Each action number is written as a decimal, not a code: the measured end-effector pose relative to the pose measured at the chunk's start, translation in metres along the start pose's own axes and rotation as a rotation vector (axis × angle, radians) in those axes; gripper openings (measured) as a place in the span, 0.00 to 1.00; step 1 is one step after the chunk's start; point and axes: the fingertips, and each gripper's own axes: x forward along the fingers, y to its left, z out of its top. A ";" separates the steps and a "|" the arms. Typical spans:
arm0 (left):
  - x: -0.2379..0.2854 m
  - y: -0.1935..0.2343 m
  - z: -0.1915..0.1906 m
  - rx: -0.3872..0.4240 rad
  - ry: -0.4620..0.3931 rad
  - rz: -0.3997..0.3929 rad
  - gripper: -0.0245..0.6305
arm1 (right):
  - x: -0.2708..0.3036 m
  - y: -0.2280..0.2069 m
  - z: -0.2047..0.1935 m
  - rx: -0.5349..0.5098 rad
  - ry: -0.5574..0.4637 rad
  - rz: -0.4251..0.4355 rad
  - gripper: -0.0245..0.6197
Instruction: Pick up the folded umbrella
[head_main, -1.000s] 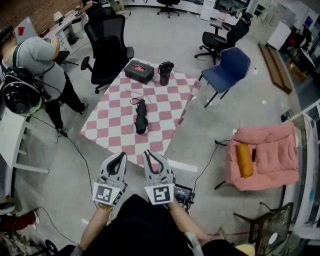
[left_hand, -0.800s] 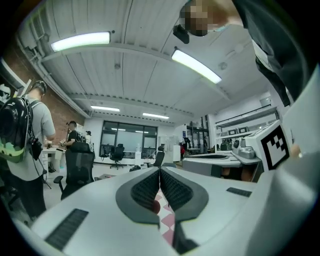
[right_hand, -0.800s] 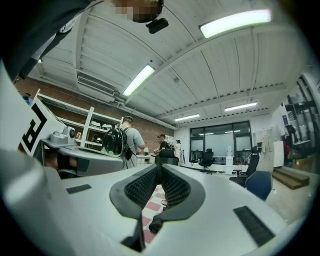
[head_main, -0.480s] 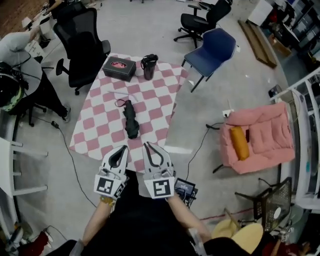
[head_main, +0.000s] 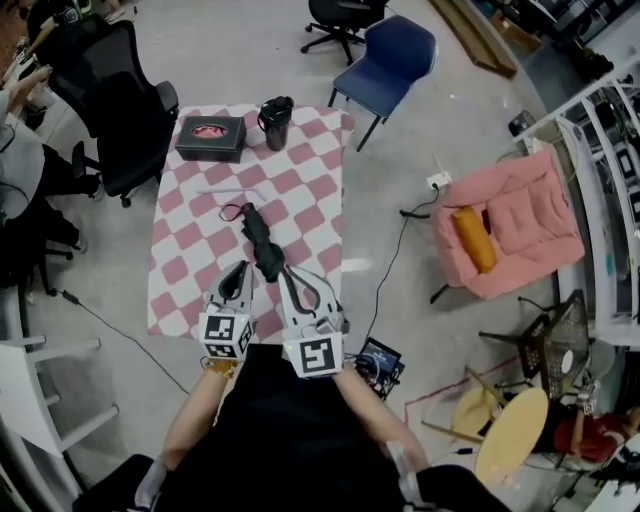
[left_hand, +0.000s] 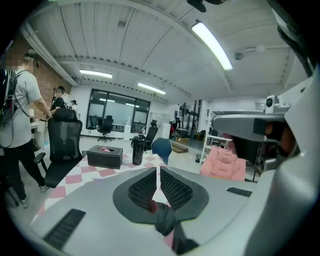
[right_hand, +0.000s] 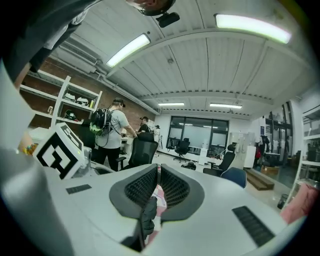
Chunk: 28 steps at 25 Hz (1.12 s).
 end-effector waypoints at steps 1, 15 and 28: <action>0.010 0.005 -0.009 -0.006 0.024 0.008 0.06 | 0.002 -0.003 -0.001 0.001 0.002 -0.004 0.07; 0.122 0.047 -0.134 -0.200 0.408 0.097 0.39 | 0.028 -0.043 -0.017 -0.031 0.046 0.023 0.07; 0.154 0.053 -0.155 -0.284 0.468 0.149 0.43 | 0.030 -0.060 -0.026 -0.042 0.065 0.013 0.07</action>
